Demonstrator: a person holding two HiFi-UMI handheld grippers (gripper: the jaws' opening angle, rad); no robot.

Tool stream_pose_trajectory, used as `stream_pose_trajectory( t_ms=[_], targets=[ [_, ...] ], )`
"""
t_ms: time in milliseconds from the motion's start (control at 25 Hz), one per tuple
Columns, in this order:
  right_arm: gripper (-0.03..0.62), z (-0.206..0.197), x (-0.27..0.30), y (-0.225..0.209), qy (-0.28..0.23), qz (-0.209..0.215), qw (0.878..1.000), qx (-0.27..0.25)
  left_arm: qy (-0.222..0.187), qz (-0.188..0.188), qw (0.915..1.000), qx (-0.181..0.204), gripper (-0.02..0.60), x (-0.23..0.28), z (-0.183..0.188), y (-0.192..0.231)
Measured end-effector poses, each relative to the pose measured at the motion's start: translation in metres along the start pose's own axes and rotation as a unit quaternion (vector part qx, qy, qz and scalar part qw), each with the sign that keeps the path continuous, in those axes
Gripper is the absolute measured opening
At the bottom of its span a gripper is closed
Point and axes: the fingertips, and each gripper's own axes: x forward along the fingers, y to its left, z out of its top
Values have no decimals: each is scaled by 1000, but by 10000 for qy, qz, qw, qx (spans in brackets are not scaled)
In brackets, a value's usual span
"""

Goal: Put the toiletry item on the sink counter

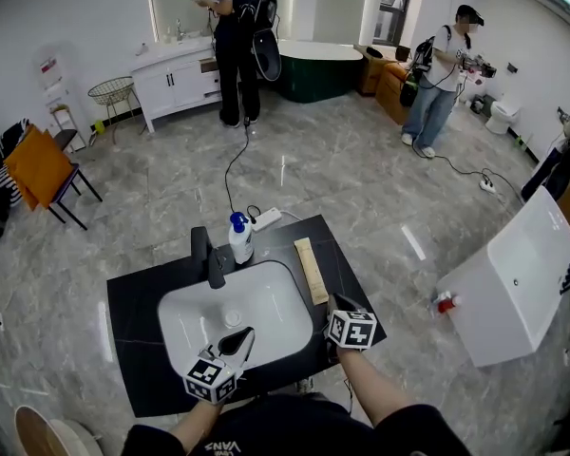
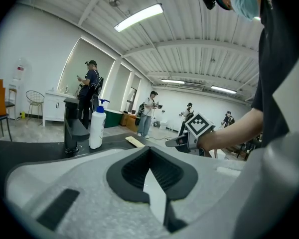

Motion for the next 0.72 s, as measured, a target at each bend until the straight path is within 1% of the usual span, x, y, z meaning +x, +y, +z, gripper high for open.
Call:
stream_pose_trajectory(
  t_ms=[280, 480, 720],
  targets=[
    [0, 6, -40, 30, -490, 176, 9984, 215, -20, -306, 9995, 85, 6, -19, 1, -3],
    [0, 2, -68, 59, -779, 327, 9958, 364, -1, -505, 9986, 143, 6, -37, -2, -2],
    [0, -12, -101, 79, -982, 250, 9939, 428, -1, -780, 9967, 220, 6, -54, -5, -5]
  ],
)
